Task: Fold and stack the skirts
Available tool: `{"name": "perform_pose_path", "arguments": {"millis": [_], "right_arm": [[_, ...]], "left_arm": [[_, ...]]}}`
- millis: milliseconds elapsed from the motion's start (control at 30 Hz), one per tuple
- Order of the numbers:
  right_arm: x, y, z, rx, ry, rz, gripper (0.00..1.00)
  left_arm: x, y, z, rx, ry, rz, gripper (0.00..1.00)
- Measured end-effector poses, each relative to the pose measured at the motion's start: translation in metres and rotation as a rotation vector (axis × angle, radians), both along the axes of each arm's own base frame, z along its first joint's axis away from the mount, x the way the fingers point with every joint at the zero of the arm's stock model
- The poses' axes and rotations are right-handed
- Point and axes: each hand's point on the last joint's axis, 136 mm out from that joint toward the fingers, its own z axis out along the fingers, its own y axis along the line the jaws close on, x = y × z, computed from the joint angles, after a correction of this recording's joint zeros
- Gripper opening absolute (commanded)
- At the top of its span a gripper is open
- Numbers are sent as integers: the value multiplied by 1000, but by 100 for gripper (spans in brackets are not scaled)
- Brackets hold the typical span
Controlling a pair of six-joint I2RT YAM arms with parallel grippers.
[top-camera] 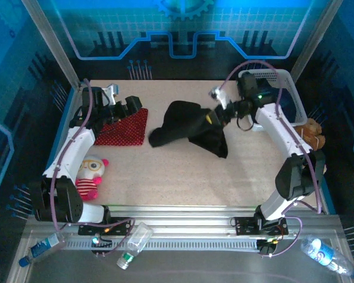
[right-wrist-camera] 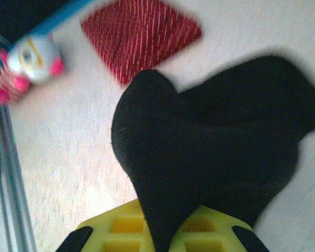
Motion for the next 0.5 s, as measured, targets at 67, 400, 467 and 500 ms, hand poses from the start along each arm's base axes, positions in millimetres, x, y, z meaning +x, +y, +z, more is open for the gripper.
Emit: {"name": "perform_pose_path", "arguments": {"millis": [67, 400, 467, 500], "right_arm": [[-13, -6, -28, -48, 55, 10, 72], [6, -77, -14, 1, -75, -456, 100], [14, -95, -16, 30, -47, -599, 100], [17, -102, -21, 42, -11, -670, 100]], "left_arm": [[0, -1, -5, 3, 14, -5, 99], [3, -14, -64, -45, 250, 52, 99], [1, -16, -77, -62, 315, 83, 99], [-1, -18, -83, -68, 349, 99, 99]]}}
